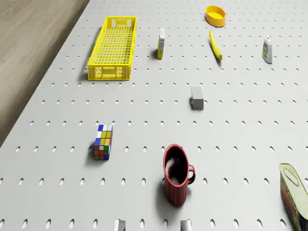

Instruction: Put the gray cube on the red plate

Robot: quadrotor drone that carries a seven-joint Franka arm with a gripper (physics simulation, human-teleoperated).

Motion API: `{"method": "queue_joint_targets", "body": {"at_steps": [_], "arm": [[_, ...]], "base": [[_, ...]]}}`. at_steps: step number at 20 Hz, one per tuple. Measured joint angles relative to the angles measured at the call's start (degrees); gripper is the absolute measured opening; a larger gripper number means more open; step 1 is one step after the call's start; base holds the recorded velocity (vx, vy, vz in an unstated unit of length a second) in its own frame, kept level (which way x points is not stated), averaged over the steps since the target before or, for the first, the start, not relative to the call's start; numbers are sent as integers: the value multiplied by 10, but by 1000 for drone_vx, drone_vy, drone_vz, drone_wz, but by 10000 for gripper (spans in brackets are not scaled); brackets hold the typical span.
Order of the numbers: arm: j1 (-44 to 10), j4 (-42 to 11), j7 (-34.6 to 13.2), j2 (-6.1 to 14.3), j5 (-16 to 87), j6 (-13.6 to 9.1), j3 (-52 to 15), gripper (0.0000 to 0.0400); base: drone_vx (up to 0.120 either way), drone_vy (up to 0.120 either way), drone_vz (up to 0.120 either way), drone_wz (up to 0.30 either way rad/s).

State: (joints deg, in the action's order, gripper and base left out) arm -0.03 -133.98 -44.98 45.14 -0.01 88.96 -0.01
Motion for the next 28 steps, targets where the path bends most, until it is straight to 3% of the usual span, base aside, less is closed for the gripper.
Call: {"method": "queue_joint_targets", "body": {"at_steps": [6,12,18,28], "arm": [[-2,73,1,-14,-1,-56,-1,400],[-3,135,1,-37,-1,-93,-1,400],[-3,162,2,-47,-1,-107,-2,400],[-4,169,2,-48,-1,-109,-2,400]], "base": [[0,0,0,0],[0,0,0,0],[0,0,0,0],[0,0,0,0]]}}
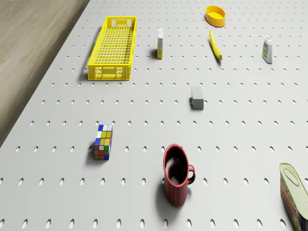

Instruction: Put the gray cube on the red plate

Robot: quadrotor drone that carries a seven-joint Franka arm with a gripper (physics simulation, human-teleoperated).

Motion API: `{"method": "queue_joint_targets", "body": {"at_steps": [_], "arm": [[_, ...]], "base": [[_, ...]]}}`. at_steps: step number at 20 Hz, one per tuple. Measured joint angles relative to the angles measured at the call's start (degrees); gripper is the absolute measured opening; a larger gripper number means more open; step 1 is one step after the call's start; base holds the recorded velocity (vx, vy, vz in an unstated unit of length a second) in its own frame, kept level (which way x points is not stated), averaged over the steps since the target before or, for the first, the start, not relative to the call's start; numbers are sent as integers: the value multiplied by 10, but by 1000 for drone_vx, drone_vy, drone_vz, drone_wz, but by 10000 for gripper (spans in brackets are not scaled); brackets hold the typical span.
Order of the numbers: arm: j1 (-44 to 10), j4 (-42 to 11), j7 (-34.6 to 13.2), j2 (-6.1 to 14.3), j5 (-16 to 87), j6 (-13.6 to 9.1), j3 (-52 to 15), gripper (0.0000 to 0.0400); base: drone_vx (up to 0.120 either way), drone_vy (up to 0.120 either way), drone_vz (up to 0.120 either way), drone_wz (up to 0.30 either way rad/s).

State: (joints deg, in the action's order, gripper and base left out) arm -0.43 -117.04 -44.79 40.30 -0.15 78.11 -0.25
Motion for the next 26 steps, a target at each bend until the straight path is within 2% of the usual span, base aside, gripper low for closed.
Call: {"method": "queue_joint_targets", "body": {"at_steps": [18,21,26], "arm": [[-2,-4,0,5,3,7,-3,400],[-2,-5,0,6,5,8,-4,400],[-4,-7,-1,7,13,11,-10,400]], "base": [[0,0,0,0],[27,-93,0,0],[120,-120,0,0]]}}
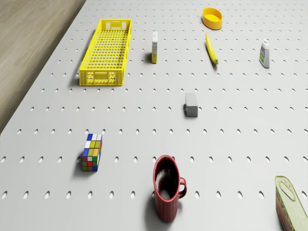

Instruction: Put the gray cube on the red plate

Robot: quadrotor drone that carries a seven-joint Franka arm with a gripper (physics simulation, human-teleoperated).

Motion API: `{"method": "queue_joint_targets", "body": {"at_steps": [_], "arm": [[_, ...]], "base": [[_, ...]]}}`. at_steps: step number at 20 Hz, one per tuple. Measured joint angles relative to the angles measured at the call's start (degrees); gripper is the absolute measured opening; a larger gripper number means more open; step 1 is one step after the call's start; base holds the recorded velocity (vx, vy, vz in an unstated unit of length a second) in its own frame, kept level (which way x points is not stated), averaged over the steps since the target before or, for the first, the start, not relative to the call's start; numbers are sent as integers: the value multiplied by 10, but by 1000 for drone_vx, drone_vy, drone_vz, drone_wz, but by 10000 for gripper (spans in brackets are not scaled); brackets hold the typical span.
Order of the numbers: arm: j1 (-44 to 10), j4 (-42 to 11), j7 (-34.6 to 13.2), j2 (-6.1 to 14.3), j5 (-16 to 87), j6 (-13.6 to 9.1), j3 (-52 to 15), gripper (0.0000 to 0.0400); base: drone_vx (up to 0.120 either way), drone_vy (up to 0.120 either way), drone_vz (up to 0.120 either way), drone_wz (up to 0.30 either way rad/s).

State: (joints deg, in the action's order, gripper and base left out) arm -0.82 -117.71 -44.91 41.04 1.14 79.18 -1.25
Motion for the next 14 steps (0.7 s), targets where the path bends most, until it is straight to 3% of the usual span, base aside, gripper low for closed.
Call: {"method": "queue_joint_targets", "body": {"at_steps": [8,14], "arm": [[-8,-4,-5,3,38,4,-27,400],[-28,-17,-17,7,128,8,-91,400]], "base": [[120,-120,0,0],[120,-120,0,0]]}}
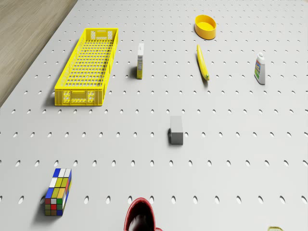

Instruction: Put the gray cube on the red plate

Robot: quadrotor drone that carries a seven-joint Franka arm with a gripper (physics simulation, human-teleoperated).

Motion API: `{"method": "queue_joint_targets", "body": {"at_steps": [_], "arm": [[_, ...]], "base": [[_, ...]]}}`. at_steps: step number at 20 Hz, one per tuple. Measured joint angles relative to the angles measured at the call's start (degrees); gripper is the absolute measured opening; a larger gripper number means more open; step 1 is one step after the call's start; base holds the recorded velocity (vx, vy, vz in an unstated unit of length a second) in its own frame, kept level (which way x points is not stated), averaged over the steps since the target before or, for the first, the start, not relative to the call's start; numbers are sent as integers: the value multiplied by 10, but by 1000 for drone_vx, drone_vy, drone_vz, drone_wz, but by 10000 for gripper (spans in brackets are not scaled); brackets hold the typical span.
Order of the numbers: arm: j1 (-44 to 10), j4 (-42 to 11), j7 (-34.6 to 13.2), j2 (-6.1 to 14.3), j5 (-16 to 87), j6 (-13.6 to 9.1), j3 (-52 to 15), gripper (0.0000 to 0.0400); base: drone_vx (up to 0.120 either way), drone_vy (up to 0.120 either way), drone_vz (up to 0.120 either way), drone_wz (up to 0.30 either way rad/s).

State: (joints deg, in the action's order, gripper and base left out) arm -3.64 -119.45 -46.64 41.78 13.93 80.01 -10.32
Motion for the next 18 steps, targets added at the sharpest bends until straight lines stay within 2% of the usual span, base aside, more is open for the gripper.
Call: {"method": "queue_joint_targets", "body": {"at_steps": [3,6,8,11,13,15,18], "arm": [[-20,-22,-13,6,89,4,-62,400],[-51,-72,-37,17,221,11,-150,400],[-80,-128,-62,30,336,16,-222,400],[-140,-237,-120,54,530,16,-331,400],[-192,-310,-170,71,656,4,-395,400],[-253,-368,-221,86,764,-17,-449,400],[-345,-421,-290,109,878,-58,-510,400]], "base": [[120,-120,0,0],[120,-120,0,0],[120,-120,-20,0],[120,-80,-120,0],[120,0,-120,0],[120,0,-120,0],[120,0,-120,0]]}}
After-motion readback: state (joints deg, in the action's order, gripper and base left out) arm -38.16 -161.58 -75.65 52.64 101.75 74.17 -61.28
